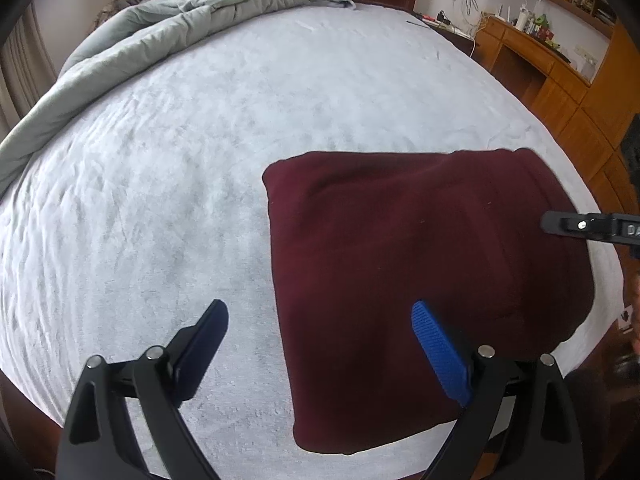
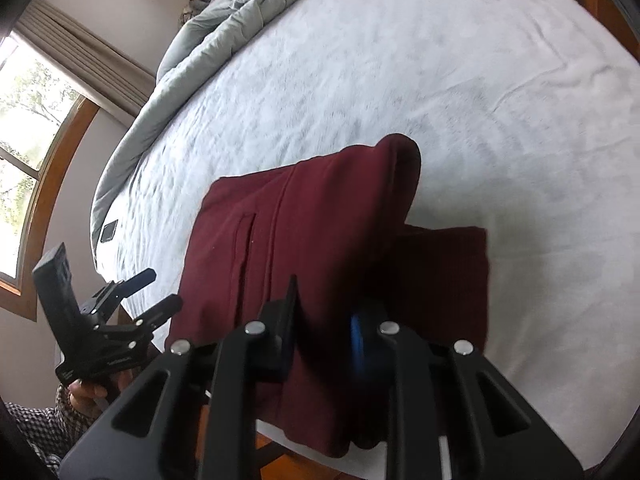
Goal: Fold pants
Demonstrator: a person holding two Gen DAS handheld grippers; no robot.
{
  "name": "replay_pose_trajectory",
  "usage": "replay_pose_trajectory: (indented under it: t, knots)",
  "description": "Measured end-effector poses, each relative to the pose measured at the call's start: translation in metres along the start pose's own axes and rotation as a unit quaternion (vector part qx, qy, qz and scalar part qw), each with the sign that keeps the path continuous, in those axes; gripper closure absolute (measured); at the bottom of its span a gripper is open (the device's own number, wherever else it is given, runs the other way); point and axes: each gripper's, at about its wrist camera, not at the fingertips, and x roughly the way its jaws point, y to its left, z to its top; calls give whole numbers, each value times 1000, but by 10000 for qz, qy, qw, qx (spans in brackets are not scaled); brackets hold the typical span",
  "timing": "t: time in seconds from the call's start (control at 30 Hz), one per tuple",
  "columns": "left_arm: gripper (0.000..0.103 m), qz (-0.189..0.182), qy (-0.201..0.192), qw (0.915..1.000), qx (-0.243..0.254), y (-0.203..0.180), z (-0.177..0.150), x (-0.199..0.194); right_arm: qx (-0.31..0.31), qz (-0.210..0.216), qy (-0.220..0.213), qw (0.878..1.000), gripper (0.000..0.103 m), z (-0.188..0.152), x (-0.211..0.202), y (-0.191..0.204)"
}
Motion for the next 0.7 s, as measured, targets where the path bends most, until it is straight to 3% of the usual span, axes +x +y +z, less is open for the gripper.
replay_pose_trajectory:
  t: [0.2,0.33,0.47,0.53,0.6,0.7]
  knots:
    - [9,-29,13,9999,135,-10,0,1,211,-279,-100,9993,83,0,-14,-16]
    - [9,-41,60,9998,198,-15,1,5,355,-868,183,9954,84,-4,8,-33]
    - [9,-40,53,9997,250,-20,3,5,323,-885,232,9953,80,-5,20,-34]
    - [9,-45,70,9996,266,-22,4,6,210,-887,176,9957,68,-5,17,-30]
    - [9,-94,112,9996,251,-23,4,7,181,-852,94,9962,67,-8,12,-28]
    - [9,-198,221,9995,138,-20,4,11,259,-741,-71,9969,49,-15,-7,-30]
